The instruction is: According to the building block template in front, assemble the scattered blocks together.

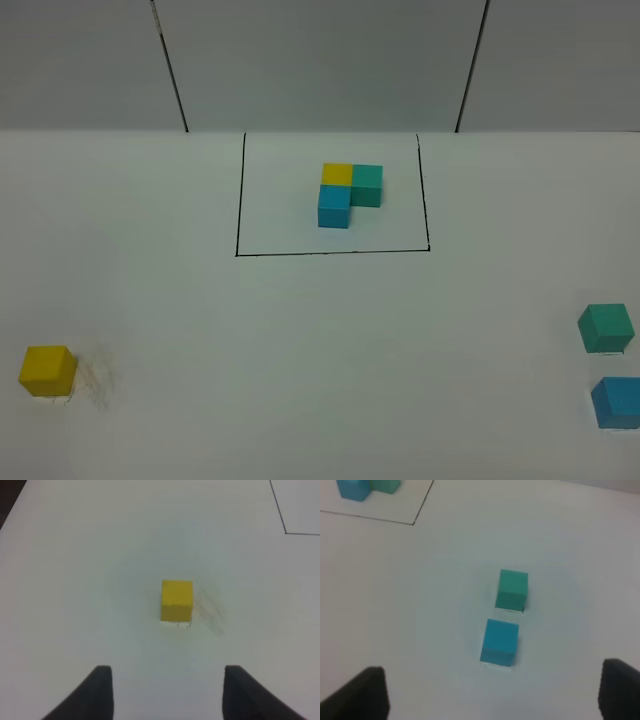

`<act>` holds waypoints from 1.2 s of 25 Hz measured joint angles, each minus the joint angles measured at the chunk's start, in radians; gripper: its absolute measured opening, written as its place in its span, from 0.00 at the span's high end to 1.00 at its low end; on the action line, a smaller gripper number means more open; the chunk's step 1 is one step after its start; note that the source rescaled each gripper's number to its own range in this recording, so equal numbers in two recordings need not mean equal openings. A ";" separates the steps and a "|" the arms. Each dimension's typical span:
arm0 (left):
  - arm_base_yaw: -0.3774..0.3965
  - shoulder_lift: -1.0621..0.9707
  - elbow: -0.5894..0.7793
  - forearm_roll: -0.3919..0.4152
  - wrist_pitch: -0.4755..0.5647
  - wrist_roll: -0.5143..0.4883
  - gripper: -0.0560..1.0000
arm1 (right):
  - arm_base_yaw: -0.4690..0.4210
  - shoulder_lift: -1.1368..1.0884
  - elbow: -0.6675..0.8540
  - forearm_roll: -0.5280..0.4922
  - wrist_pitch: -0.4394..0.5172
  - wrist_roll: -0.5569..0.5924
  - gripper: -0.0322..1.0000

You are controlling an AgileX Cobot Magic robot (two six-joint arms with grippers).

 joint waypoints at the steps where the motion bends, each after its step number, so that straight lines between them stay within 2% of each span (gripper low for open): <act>1: 0.000 0.000 0.000 0.000 0.000 0.000 0.85 | 0.000 0.000 0.000 0.000 0.000 0.000 0.27; 25: 0.000 0.001 0.000 0.000 0.000 0.001 0.85 | 0.000 0.000 0.000 0.000 0.000 0.000 0.27; 27: 0.000 0.023 -0.009 0.000 -0.008 -0.025 0.85 | 0.000 0.000 0.000 0.000 0.000 0.000 0.27; 30: 0.000 0.117 -0.050 0.000 -0.083 -0.108 0.85 | 0.000 0.000 0.000 0.000 0.000 0.000 0.27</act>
